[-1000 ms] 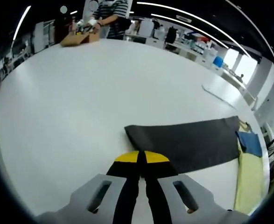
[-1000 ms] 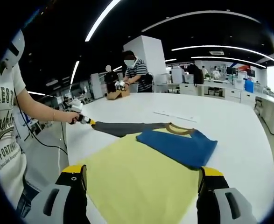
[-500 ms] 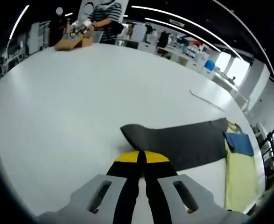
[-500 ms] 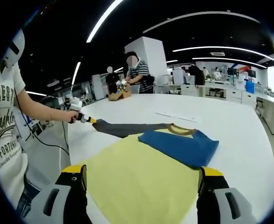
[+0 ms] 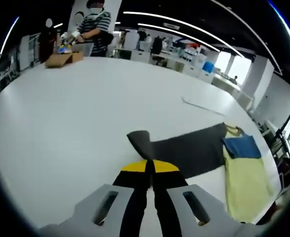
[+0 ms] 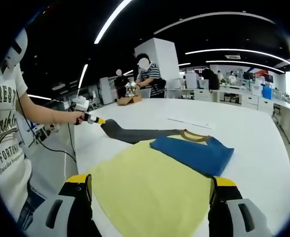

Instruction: Fold the garment on the visible template until the final outline fits inside the template.

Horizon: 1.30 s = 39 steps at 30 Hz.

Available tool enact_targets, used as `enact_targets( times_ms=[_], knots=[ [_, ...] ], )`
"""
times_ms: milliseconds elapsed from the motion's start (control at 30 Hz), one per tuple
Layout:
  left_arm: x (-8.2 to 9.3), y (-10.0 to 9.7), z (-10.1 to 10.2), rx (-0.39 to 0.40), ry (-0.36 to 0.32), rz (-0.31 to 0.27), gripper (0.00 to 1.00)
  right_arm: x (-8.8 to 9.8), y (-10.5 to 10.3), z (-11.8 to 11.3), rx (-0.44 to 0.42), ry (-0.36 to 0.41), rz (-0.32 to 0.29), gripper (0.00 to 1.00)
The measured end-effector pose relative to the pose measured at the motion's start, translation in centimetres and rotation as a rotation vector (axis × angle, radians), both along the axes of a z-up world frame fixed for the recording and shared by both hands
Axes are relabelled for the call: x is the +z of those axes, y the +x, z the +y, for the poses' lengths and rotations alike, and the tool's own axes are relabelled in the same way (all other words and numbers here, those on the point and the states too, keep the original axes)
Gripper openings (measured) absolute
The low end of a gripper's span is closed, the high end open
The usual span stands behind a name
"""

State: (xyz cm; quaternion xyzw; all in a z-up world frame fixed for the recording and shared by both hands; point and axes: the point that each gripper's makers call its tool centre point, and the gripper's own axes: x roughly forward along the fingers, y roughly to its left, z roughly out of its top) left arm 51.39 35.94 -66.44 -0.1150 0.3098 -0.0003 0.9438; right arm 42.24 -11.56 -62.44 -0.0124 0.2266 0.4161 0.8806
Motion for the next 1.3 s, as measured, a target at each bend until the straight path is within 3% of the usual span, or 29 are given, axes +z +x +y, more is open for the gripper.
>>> enact_targets(
  times_ms=[400, 1300],
  knots=[
    [2.2, 1.1, -3.2, -0.123, 0.059, -0.029, 0.0, -0.1, -0.8, 0.3, 0.012, 0.003, -0.001, 0.99],
    [4.0, 4.5, -10.5, -0.247, -0.059, -0.074, 0.0, -0.8, -2.0, 1.5, 0.046, 0.01, 0.006, 0.99]
  ],
)
